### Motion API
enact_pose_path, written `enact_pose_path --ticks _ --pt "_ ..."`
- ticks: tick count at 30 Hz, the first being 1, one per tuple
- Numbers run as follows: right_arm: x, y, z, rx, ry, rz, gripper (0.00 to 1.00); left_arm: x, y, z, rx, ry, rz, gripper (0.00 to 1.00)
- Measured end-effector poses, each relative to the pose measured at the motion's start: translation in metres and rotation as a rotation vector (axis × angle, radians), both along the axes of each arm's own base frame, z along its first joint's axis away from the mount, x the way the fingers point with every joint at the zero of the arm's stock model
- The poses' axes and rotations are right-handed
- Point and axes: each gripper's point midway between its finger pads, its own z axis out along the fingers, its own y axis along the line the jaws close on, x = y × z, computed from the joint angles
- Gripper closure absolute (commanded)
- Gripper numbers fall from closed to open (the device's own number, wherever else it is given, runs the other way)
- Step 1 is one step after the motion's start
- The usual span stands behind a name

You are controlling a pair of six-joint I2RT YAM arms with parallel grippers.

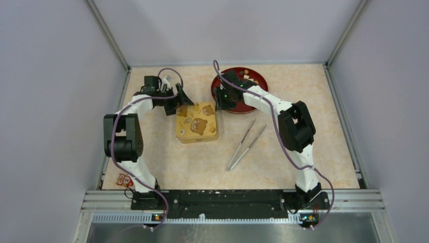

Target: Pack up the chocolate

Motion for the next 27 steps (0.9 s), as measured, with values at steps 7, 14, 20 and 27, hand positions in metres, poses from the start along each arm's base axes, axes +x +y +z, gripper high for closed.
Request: enact_pose_path --ticks 7,14,20,27 --pt "0.000 0.000 0.000 0.001 -0.001 0.000 0.59 -0.002 0.000 0.000 0.108 -0.015 -0.014 0.01" --pt "-0.003 -0.001 -0.002 0.004 0.004 -0.005 0.59 0.001 0.006 0.001 0.216 -0.016 -0.005 0.01" --pt "-0.003 -0.002 -0.002 0.006 0.003 -0.005 0.59 0.002 0.012 0.000 0.297 -0.016 0.004 0.01" --pt "-0.004 -0.002 -0.003 0.006 0.005 -0.004 0.59 0.003 0.016 -0.001 0.407 -0.018 0.008 0.01"
